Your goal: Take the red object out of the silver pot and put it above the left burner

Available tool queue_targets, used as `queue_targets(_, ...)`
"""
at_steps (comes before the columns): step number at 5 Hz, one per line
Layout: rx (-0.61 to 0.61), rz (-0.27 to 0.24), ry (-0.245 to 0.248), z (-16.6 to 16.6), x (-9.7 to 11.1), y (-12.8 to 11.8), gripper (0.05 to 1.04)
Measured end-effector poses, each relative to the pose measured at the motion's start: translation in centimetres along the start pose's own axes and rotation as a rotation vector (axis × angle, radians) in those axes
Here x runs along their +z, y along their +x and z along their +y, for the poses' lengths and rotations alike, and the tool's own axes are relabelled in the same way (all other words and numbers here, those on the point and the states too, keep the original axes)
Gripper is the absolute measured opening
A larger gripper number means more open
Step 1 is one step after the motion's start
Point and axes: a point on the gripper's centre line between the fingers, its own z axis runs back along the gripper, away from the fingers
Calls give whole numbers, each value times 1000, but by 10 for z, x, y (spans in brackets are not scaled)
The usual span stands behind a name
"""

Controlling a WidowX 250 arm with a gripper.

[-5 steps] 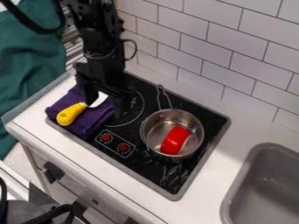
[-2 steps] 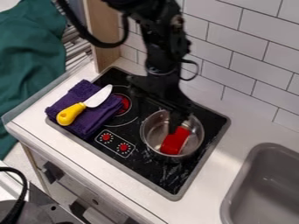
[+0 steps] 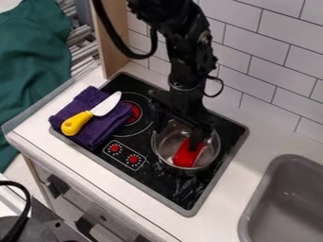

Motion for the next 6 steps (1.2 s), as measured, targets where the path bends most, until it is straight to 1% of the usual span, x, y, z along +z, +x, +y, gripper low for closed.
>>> queue_targets(1, -6, -7, 4, 0, -4, 10, 1009)
queue_targets(2, -2, 23, -6, -3, -19, 7, 1007)
queue_targets(3, 7, 50, -26, -7, -23, 1, 1003)
queue_targets(4, 2, 65, -27, -13, -23, -1, 1003)
queue_targets(5, 9, 58, -23, -12, -25, -5, 953)
queue_targets(6, -14, 21, -25, -12, -17, -2, 661)
